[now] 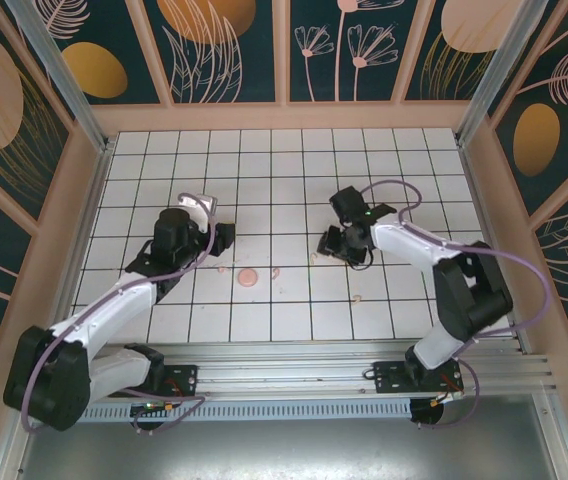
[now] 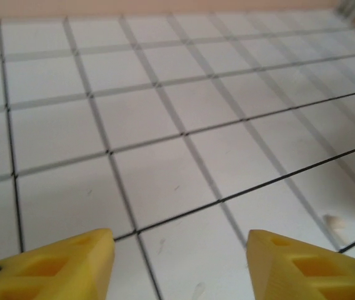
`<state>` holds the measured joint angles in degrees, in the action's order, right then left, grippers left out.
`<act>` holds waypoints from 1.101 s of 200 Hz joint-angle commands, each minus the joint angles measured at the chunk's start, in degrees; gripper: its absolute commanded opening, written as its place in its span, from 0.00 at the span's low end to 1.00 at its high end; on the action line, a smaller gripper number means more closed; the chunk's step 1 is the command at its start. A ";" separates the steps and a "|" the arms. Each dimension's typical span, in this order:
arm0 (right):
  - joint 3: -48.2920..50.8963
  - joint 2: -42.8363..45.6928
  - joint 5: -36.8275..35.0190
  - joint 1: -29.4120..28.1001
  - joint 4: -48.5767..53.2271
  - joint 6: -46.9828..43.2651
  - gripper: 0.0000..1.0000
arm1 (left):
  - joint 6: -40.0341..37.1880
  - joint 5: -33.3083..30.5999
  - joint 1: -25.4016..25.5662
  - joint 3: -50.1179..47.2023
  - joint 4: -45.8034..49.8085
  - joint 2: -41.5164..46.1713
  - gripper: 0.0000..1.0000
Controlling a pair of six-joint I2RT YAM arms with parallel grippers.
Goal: Insert the wireless bluetooth earbuds into the charging case
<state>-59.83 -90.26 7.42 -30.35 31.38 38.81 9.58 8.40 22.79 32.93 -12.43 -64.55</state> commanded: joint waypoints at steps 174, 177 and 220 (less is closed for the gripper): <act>15.28 12.91 18.59 -8.81 -69.06 15.56 0.49 | -5.82 18.63 9.48 -4.98 -37.35 -3.12 0.57; 15.32 12.67 18.64 -9.03 -69.43 15.78 0.49 | -5.81 18.66 9.46 -4.98 -37.44 -3.07 0.57; 14.75 10.48 19.30 -11.00 -71.65 17.60 0.49 | -5.94 19.19 9.56 -5.08 -39.19 -3.12 0.57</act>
<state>-45.04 -78.67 25.67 -40.32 -35.55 54.57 4.62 25.78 31.94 26.57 -47.53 -67.46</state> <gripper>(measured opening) 0.519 0.570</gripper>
